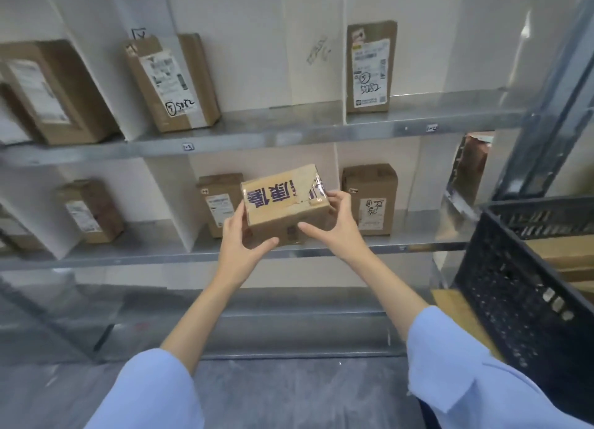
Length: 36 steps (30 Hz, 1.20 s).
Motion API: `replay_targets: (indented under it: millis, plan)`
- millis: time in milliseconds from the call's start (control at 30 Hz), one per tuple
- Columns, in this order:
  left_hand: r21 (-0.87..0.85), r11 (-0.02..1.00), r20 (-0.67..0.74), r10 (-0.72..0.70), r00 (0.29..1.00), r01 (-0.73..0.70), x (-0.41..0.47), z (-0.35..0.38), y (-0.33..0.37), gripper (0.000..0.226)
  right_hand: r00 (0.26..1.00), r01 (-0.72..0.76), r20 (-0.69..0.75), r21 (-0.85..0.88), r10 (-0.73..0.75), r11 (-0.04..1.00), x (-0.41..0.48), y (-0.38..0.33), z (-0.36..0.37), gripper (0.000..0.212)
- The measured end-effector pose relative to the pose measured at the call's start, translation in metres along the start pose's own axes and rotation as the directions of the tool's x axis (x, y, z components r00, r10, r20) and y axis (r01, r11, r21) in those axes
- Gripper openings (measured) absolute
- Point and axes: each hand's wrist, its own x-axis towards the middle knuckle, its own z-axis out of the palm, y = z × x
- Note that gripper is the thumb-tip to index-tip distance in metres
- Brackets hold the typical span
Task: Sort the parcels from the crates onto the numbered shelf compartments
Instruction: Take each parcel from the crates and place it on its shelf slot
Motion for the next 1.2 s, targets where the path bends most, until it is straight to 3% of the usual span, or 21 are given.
replay_targets:
  millis: [167, 267, 367, 500, 800, 933, 1100, 1200]
  plan:
    - [-0.050, 0.998, -0.079, 0.033, 0.996, -0.037, -0.024, -0.057, -0.014, 0.080, 0.999, -0.030, 0.045, 0.020, 0.029, 0.999, -0.015, -0.020, 0.054, 0.072]
    - [-0.062, 0.998, -0.093, 0.024, 0.995, -0.030, -0.039, -0.086, -0.019, 0.072, 0.996, -0.050, 0.072, 0.044, 0.046, 0.998, -0.026, -0.032, 0.081, 0.081]
    - [-0.058, 0.998, -0.094, 0.003, 0.996, -0.008, -0.053, -0.110, -0.023, 0.080, 0.994, -0.058, 0.099, 0.035, 0.055, 0.998, -0.041, -0.041, 0.106, 0.095]
    - [-0.042, 0.999, -0.112, -0.026, 0.993, 0.021, -0.070, -0.138, -0.028, 0.095, 0.984, -0.038, 0.170, -0.060, 0.048, 0.997, -0.059, -0.052, 0.133, 0.094]
    - [-0.010, 1.000, -0.167, -0.022, 0.986, 0.021, -0.106, -0.184, -0.043, 0.085, 0.978, 0.001, 0.207, -0.044, 0.009, 0.999, -0.087, -0.071, 0.177, 0.086]
    - [-0.075, 0.997, -0.177, -0.016, 0.984, 0.002, -0.115, -0.203, -0.049, 0.080, 0.972, 0.015, 0.236, -0.011, -0.012, 1.000, -0.092, -0.081, 0.192, 0.081]
    - [-0.109, 0.993, -0.189, 0.012, 0.982, -0.033, -0.122, -0.222, -0.049, 0.082, 0.960, 0.071, 0.275, -0.036, -0.059, 0.997, -0.098, -0.093, 0.207, 0.110]
    - [-0.106, 0.993, -0.201, 0.024, 0.979, -0.047, -0.125, -0.230, -0.047, 0.091, 0.952, 0.123, 0.293, -0.108, -0.087, 0.987, -0.101, -0.099, 0.214, 0.115]
